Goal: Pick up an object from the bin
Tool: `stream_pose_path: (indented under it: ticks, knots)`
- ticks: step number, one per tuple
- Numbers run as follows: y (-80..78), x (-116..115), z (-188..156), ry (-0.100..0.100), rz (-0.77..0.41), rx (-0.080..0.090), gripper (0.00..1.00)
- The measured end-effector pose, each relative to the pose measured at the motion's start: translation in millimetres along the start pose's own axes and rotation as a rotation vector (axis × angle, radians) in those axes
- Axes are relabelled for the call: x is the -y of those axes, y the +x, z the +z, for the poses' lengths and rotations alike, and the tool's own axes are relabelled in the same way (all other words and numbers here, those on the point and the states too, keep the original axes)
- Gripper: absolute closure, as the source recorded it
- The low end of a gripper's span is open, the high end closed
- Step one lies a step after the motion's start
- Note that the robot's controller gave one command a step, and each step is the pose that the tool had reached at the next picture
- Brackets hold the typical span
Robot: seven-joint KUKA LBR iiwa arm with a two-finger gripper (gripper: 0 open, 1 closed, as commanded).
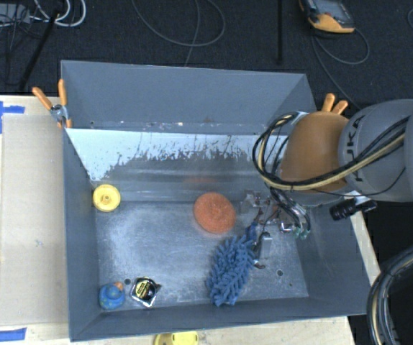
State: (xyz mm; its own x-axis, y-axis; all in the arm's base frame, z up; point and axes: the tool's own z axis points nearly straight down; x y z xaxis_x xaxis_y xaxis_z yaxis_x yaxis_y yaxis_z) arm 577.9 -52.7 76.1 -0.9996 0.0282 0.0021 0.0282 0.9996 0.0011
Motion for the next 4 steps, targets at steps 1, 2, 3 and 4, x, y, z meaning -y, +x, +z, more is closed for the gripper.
stream_pose_path:
  ticks: [1, 2, 3, 4]
  knots:
    - [5.0, -16.9, 5.5, 0.001, 0.059, 0.001, 0.00]
    - [-2.1, -35.5, 6.1, 0.001, -0.032, 0.003, 0.00]
    - [-11.0, -39.7, 6.0, 0.000, 0.004, 0.004, 0.00]
    - [-3.7, -63.8, 6.4, 0.003, -0.078, 0.003, 0.00]
